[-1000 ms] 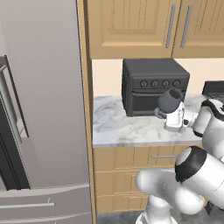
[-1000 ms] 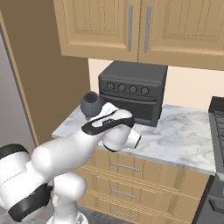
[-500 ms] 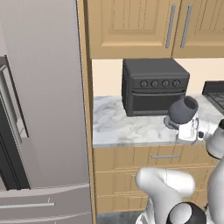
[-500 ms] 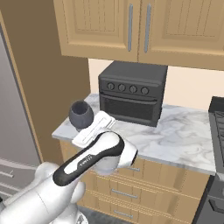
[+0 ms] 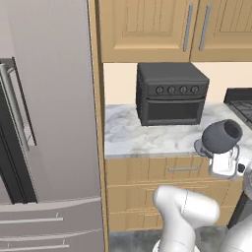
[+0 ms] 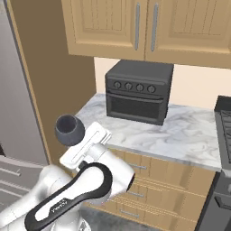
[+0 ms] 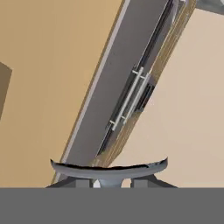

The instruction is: Retrieve the wine glasses from the counter and place one next to each plate.

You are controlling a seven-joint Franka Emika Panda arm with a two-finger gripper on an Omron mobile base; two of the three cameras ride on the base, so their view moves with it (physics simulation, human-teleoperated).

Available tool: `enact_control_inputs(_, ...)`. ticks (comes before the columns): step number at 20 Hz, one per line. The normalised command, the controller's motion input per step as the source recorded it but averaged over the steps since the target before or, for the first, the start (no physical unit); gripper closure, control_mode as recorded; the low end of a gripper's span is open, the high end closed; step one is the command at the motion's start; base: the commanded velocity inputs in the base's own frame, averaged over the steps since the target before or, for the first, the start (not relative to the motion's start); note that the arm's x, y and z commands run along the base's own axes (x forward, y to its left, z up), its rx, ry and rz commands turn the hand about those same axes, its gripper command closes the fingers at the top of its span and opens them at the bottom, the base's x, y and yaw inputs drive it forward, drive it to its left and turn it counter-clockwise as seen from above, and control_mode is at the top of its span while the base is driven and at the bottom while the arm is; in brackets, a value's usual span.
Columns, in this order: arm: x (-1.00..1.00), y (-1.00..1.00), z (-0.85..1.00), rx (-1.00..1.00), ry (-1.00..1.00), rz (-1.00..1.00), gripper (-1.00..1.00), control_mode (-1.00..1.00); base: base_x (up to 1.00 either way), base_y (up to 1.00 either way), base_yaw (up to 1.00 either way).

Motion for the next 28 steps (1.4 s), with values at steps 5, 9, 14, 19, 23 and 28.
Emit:
enact_control_inputs(5,0.0,0.0,0.0,0.0,0.0,0.0,1.0,1.0,-1.0,0.46,0.0)
enact_control_inputs(9,0.0,0.0,0.0,0.0,0.0,0.0,1.0,1.0,-1.0,0.67,0.11)
enact_control_inputs(14,0.0,0.0,0.0,0.0,0.0,0.0,1.0,1.0,-0.67,0.91,0.59)
enact_control_inputs(19,0.0,0.0,0.0,0.0,0.0,0.0,1.0,1.0,0.0,0.08,1.0)
enact_control_inputs(23,0.0,0.0,0.0,0.0,0.0,0.0,1.0,1.0,0.0,0.0,1.0)
enact_control_inputs(28,0.0,0.0,0.0,0.0,0.0,0.0,1.0,1.0,0.0,0.0,1.0)
